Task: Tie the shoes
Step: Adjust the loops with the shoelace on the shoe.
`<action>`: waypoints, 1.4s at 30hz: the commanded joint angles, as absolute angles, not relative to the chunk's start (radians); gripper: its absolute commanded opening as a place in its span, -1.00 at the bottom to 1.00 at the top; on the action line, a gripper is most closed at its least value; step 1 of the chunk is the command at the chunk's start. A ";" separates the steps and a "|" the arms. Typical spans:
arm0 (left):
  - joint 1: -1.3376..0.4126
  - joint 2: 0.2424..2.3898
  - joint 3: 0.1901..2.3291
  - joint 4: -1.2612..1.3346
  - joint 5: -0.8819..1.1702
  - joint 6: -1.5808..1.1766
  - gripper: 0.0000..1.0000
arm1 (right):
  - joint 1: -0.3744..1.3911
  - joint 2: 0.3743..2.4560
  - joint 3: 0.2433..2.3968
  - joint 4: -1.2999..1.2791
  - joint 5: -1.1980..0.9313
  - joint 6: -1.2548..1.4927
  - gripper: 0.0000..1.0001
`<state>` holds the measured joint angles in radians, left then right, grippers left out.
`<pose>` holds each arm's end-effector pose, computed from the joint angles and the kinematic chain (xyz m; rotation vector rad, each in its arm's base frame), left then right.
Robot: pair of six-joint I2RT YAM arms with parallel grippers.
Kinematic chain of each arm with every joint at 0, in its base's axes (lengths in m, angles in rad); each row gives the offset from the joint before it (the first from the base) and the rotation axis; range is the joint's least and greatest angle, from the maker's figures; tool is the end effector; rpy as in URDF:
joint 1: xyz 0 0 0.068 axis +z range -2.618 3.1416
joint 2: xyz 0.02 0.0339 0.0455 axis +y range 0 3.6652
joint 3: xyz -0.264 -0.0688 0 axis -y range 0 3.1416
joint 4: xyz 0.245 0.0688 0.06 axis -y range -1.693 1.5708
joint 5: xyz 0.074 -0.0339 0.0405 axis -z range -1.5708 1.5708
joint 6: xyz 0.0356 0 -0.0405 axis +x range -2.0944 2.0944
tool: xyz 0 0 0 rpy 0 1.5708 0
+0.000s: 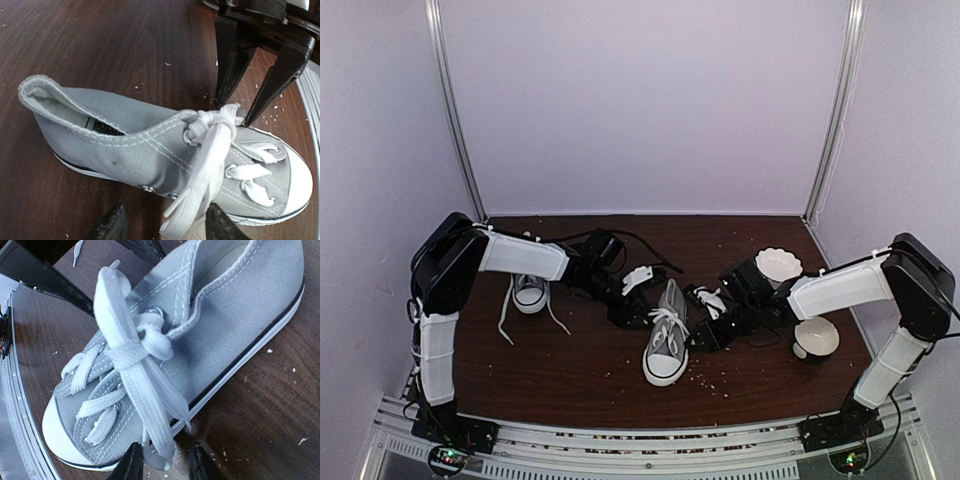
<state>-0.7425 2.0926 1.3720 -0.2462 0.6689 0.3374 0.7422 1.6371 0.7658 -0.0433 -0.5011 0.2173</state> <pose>0.3042 -0.3091 0.1419 1.5202 2.0089 -1.0095 0.2135 0.2190 0.1447 -0.8960 2.4595 1.0018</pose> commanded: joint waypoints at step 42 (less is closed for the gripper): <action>-0.678 1.550 1.212 -0.316 -0.033 0.111 0.79 | 0.769 1.580 1.121 -0.201 0.084 0.532 0.23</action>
<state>-0.7273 1.6329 1.2263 -0.3580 0.2619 0.2535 0.7532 1.4734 1.0382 -0.1974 -0.1234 0.4061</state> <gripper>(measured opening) 0.873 0.579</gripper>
